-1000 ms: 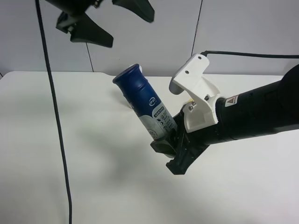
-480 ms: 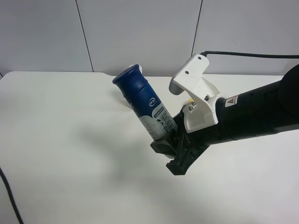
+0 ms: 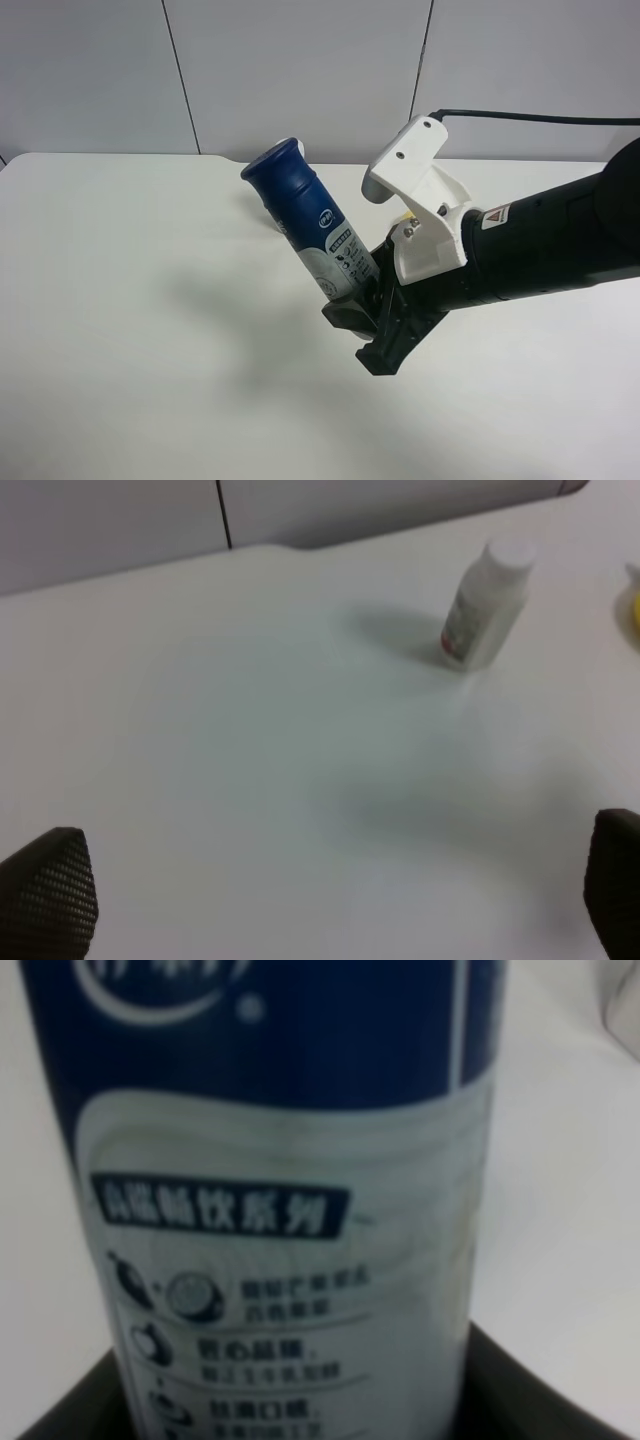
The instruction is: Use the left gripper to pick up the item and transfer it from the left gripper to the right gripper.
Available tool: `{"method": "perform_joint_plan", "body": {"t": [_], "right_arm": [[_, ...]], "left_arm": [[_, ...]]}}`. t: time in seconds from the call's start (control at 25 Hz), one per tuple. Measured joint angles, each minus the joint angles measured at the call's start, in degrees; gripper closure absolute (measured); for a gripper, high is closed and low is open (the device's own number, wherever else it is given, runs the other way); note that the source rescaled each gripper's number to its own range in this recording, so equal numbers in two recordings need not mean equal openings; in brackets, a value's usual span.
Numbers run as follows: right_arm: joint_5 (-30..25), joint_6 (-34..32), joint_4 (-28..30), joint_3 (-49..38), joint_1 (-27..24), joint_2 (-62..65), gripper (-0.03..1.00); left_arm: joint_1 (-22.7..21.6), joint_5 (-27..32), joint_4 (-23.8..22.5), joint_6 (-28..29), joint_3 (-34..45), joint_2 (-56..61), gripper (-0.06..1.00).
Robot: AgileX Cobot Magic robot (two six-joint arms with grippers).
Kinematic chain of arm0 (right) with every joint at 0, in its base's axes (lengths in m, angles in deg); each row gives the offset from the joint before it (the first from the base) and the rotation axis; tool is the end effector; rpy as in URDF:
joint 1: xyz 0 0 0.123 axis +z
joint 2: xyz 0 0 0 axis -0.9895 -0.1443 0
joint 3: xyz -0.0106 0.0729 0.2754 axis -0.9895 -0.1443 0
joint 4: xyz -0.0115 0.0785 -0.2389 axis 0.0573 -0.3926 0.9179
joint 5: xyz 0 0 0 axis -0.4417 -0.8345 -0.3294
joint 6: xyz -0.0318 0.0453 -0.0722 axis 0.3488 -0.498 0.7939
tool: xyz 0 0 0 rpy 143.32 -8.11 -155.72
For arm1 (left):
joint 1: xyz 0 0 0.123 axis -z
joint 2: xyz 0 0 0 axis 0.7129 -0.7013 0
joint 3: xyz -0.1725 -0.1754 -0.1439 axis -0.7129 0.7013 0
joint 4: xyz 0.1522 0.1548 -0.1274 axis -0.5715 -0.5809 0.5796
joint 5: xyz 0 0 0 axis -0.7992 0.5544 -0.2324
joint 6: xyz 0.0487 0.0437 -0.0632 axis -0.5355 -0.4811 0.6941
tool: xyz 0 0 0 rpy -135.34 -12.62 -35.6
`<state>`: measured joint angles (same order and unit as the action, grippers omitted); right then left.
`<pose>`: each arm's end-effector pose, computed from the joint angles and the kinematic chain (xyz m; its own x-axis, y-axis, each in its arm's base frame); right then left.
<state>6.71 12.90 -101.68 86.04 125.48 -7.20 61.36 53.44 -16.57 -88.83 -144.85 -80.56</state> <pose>0.1677 0.1802 0.2196 -0.3289 -0.5950 -0.7334 -0.8499 0.5250 -0.0448 0.0985 -0.0280 0.4321 -0.5312 0.1512 -0.8336 0.2737 0.9618 0.0000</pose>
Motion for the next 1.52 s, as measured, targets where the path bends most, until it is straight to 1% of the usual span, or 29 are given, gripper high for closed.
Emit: {"method": "perform_joint_plan", "body": {"t": [0.24,0.4,0.72,0.88,1.08,1.32,1.52], "right_arm": [[0.00,0.00,0.00,0.00,0.00,0.00,0.97],[0.00,0.00,0.00,0.00,0.00,0.00,0.97],[0.00,0.00,0.00,0.00,0.00,0.00,0.97],[0.00,0.00,0.00,0.00,0.00,0.00,0.97],[0.00,0.00,0.00,0.00,0.00,0.00,0.97],[0.00,0.00,0.00,0.00,0.00,0.00,0.97],[0.00,0.00,0.00,0.00,0.00,0.00,0.97]], "left_arm": [[0.00,1.45,0.00,0.47,12.35,12.26,-0.05],[0.00,1.44,0.00,0.67,18.79,20.24,-0.05],[0.00,1.44,0.00,0.47,26.64,34.61,-0.05],[0.00,1.44,0.00,-1.81,28.98,40.91,-0.05],[0.00,1.29,0.00,-2.39,31.69,42.76,-0.05],[0.00,-0.75,0.00,-2.55,36.86,42.76,-0.05],[0.00,-1.67,0.00,-2.55,37.15,42.76,-0.05]]}}
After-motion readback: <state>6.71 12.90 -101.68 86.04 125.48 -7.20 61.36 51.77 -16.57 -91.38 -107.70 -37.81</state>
